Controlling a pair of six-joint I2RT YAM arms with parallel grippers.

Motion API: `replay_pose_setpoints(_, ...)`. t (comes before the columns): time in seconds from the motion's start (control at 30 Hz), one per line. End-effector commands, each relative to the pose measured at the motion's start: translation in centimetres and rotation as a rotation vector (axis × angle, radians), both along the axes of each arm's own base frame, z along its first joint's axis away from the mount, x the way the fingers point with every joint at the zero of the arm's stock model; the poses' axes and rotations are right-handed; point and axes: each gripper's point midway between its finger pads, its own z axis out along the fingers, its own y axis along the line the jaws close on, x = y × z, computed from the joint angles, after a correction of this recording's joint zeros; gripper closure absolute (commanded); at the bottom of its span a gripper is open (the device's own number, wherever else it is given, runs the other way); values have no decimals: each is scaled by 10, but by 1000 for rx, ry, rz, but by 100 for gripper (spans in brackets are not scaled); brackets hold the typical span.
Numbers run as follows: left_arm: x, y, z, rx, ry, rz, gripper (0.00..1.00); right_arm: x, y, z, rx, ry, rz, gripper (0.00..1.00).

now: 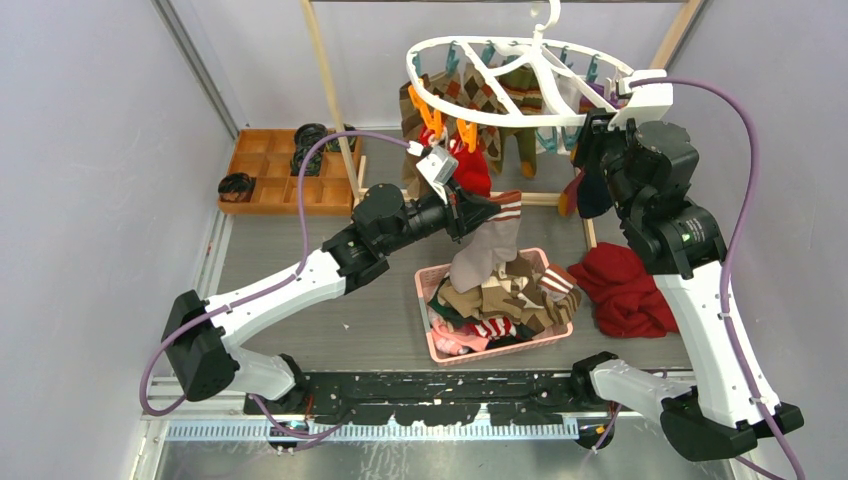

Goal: Clip the socks to the hanger
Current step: Open the clamp at the hanger.

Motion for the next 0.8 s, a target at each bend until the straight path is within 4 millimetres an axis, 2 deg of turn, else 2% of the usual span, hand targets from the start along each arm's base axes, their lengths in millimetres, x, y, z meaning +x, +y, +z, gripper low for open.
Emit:
replay_pose_setpoints(0.0,-5,10,36,-78,-83,2,100,-5,-8,16,11,-54,-30,46)
replay_pose_setpoints(0.17,-3,9,32,-74,-76,5,100,-17,-16,11,3,-40,-42,33)
replay_pose_setpoints(0.27,0,10,29,-70,-69,13,100,-22,-21,11,7,-37,-50,30)
replay_pose_setpoints(0.5,1,13,29,-73,-67,15,100,-20,-20,16,39,-39,-29,30)
replay_pose_setpoints(0.77,-3,19,32,-79,-74,17,100,-7,-4,14,109,-7,38,35)
